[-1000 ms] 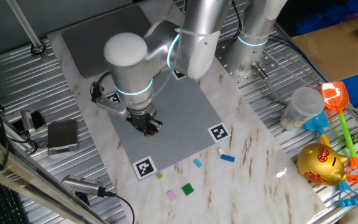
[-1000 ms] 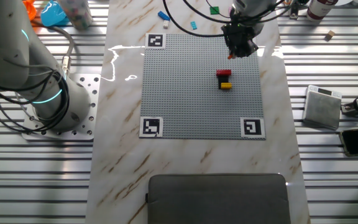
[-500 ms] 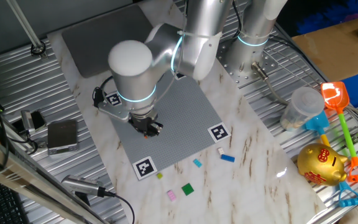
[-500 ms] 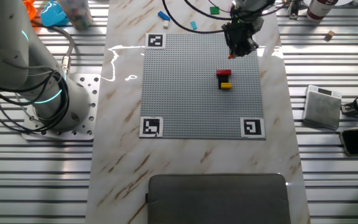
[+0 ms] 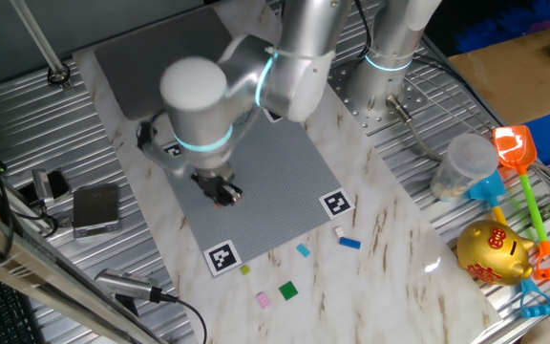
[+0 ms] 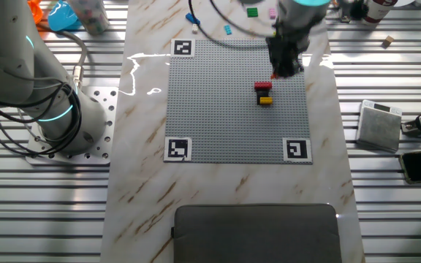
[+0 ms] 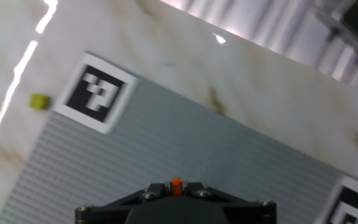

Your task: Build with small Lego blocks

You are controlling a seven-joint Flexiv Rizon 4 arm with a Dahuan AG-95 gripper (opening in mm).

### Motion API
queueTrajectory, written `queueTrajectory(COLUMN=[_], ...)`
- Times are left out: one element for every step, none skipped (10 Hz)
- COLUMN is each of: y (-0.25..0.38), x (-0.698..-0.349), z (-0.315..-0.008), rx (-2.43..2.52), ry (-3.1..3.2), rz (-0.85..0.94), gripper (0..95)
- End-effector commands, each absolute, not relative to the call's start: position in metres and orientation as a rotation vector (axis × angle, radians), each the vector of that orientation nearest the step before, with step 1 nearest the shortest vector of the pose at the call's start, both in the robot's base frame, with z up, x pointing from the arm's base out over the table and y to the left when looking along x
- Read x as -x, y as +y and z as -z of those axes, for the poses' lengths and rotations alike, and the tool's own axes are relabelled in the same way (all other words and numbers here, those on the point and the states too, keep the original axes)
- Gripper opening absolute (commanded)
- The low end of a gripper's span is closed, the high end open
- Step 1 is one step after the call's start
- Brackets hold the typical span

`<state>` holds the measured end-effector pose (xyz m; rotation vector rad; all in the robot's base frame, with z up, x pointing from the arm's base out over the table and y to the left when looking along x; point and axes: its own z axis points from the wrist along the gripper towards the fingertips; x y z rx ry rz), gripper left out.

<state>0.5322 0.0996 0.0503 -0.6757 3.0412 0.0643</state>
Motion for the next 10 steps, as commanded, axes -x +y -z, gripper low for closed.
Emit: queueTrajectory(y=[0.092, 0.091, 0.090, 0.090, 0.090, 0.089, 0.089, 0.089, 0.089, 0.088], x=[-0.532, -0.531, -0.528, -0.526, -0.523, -0.520, -0.517, -0.516, -0.516, -0.518], z=[-0.049, -0.049, -0.048, -0.047, -0.045, -0.044, -0.042, -0.041, -0.040, -0.036], rx=[0.629, 0.601, 0.582, 0.571, 0.538, 0.492, 0.443, 0.398, 0.360, 0.343], ry=[3.045, 3.047, 3.051, 3.053, 3.060, 3.070, 3.079, 3.086, 3.093, 3.094], rz=[-0.084, -0.101, -0.104, -0.101, -0.099, -0.094, -0.093, -0.089, -0.082, -0.082], gripper=[0.0, 0.0, 0.0, 0.0, 0.0, 0.0, 0.0, 0.0, 0.0, 0.0])
